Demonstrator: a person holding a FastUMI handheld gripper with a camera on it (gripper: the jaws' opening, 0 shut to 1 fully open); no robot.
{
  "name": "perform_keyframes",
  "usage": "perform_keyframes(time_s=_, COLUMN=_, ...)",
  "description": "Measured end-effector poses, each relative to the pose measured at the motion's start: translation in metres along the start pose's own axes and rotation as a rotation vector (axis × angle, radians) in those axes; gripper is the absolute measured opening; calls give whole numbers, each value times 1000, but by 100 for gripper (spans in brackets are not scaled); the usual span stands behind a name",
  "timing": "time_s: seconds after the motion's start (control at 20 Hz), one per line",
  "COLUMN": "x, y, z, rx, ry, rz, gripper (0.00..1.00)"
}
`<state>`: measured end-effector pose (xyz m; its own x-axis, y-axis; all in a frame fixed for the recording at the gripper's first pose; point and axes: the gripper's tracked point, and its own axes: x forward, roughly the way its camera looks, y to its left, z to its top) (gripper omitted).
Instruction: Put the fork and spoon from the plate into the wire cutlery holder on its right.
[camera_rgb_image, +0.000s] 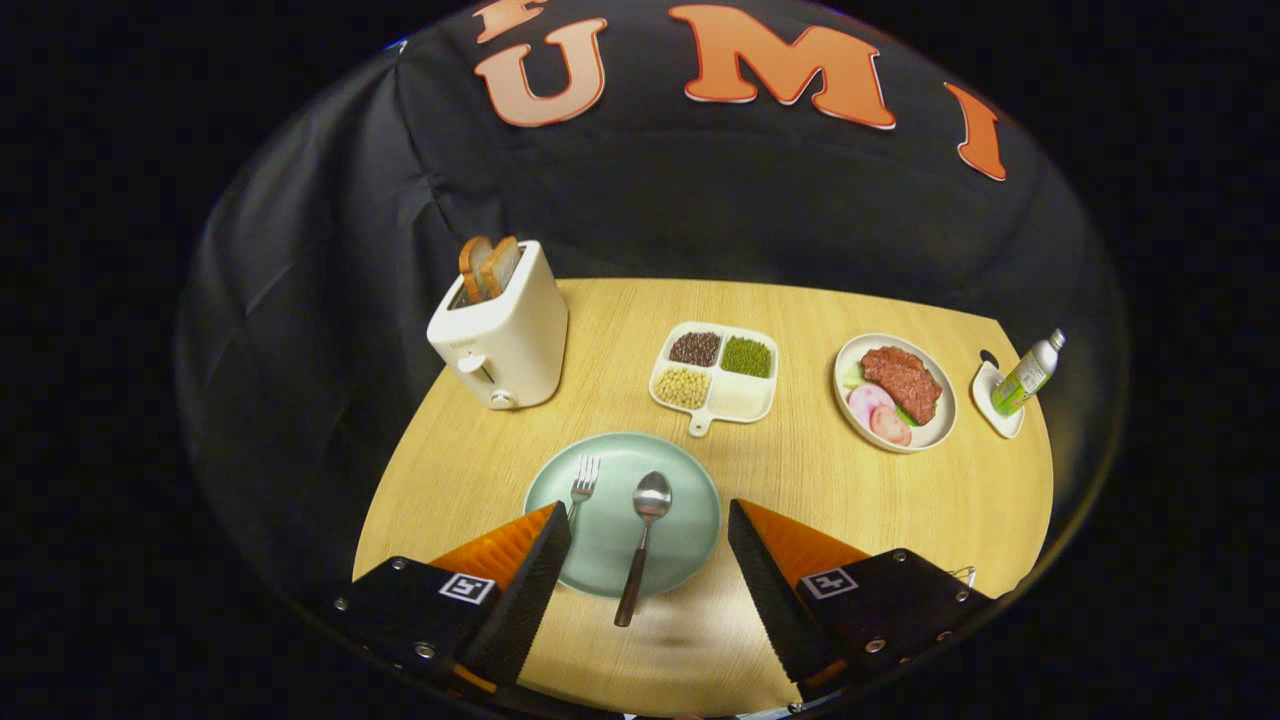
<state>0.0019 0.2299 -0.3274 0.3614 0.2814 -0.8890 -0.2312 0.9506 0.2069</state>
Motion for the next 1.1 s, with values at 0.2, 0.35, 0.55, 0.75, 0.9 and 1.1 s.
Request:
perform_keyframes(time_s=0.2, x=34, y=5, z=-35, rx=-14, ry=184, rz=-5, gripper=90)
perform_keyframes(time_s=0.35, x=53, y=6, z=-52, rx=-16, ry=279, rz=-9, gripper=77)
perform_keyframes(time_s=0.55, x=80, y=7, z=-75, rx=-1, ry=385, rz=-28, gripper=69)
perform_keyframes(time_s=0.75, x=99, y=8, z=-90, rx=32, ry=447, rz=-51, gripper=47)
perform_keyframes(time_s=0.9, x=104, y=6, z=-100, rx=50, ry=482, rz=-78, gripper=33)
perform_keyframes(time_s=1.1, x=112, y=9, z=-101, rx=117, ry=468, rz=-69, gripper=16)
